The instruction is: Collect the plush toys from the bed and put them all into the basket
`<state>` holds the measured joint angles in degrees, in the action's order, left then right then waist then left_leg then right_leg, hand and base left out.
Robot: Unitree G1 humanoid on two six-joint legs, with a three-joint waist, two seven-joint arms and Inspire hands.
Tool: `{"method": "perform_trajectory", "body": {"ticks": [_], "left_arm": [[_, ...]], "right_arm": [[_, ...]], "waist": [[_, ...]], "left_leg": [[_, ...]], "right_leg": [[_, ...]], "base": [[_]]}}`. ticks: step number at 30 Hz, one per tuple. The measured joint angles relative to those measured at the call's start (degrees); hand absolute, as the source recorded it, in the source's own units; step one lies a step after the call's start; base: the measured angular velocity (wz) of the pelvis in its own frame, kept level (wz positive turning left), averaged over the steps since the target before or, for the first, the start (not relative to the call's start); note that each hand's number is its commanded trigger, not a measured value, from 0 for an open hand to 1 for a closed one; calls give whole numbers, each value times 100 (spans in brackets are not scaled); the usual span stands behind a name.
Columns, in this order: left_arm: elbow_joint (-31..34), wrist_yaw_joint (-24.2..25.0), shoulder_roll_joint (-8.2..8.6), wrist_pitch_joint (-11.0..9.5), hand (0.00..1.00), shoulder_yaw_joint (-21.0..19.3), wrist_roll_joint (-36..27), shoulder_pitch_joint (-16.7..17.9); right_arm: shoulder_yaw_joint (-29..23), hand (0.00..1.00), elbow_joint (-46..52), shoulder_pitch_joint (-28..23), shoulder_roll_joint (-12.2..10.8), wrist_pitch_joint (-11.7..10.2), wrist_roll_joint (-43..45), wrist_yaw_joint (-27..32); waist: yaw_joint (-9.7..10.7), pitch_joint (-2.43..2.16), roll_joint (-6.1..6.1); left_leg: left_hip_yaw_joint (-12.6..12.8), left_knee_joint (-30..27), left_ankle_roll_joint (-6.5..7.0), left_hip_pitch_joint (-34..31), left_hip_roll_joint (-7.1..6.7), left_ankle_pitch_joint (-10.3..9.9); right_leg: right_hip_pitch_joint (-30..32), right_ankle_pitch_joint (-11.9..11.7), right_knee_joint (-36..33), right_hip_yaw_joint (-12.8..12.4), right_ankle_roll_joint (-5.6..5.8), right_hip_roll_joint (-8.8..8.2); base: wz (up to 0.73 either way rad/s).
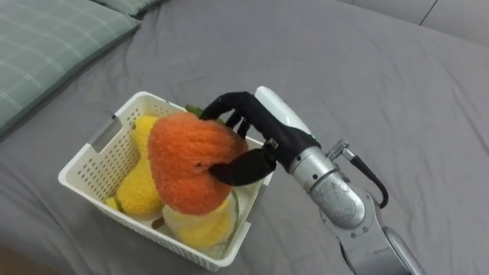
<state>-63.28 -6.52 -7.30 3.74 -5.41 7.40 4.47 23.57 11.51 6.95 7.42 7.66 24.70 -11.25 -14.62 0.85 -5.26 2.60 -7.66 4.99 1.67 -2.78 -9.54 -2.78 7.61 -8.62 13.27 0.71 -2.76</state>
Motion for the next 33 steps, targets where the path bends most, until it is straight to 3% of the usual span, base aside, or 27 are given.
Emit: {"method": "perform_trajectory", "body": {"ticks": [12,33], "left_arm": [[146,97,-5,-23,0,8,5,-12],[142,60,-41,13,0,-51,184,44]], "right_arm": [[-1,0,0,8,24,-4,-211,60],[-21,0,-15,-46,162,-4,-266,300]], "waist": [[-1,-30,-50],[22,-1,-3]], "left_leg": [[-30,-2,0,-5,-2,0],[-16,-8,0,30,-1,0]], "right_leg": [[-8,0,0,99,0,-5],[-11,0,3,77,0,-4]], "base": [[1],[0]]}}
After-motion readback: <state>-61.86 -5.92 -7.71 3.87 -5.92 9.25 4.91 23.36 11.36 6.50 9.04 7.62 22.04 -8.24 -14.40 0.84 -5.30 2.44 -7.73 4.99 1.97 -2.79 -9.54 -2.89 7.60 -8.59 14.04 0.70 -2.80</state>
